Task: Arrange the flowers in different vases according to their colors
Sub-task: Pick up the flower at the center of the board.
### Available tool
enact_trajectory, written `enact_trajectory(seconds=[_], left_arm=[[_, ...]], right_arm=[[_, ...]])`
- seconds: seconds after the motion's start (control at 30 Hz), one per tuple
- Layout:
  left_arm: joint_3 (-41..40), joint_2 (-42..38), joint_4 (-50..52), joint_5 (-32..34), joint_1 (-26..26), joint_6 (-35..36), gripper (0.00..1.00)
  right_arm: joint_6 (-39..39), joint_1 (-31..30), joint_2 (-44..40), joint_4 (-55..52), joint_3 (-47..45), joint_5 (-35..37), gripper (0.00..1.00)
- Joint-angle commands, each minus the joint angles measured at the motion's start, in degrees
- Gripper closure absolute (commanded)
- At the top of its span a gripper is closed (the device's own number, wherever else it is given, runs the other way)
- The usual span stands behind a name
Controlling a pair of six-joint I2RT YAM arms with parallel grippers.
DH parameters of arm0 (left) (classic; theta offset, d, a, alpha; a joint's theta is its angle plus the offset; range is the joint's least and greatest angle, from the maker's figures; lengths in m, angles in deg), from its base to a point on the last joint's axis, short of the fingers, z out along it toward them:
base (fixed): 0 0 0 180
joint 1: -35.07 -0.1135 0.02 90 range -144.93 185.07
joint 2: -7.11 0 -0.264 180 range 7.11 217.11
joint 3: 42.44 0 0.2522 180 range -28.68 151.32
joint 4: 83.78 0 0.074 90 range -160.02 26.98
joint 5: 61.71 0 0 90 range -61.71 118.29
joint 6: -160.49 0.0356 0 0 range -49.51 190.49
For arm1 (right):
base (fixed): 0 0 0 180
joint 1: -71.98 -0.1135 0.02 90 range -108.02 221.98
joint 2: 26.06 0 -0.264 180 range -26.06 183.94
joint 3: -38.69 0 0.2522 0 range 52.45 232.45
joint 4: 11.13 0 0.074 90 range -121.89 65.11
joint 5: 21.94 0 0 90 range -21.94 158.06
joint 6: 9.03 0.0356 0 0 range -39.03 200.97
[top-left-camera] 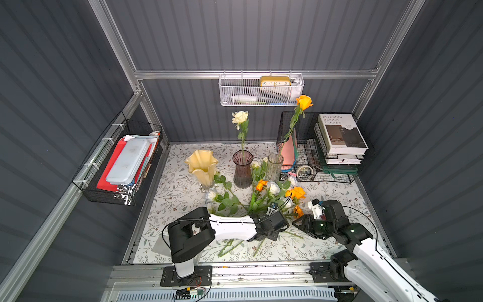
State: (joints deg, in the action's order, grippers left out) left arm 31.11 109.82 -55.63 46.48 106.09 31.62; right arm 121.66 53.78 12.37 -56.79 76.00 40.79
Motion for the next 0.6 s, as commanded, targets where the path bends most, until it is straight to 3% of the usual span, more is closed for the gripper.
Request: enact_trajectory(seconds=[0.0,0.57], left_arm=[[2.51,-0.56,0.95,4.25,-0.01,4.06,0.87],[2.60,-10.45,-9.58,2.15,0.12,17.24,0.96]], right_arm=[[1.04,0.27,-1.53,-3.92,2.19,2.46,0.52],[5.83,0.27,-8.18,-10.57,4.05,11.12,0.52]])
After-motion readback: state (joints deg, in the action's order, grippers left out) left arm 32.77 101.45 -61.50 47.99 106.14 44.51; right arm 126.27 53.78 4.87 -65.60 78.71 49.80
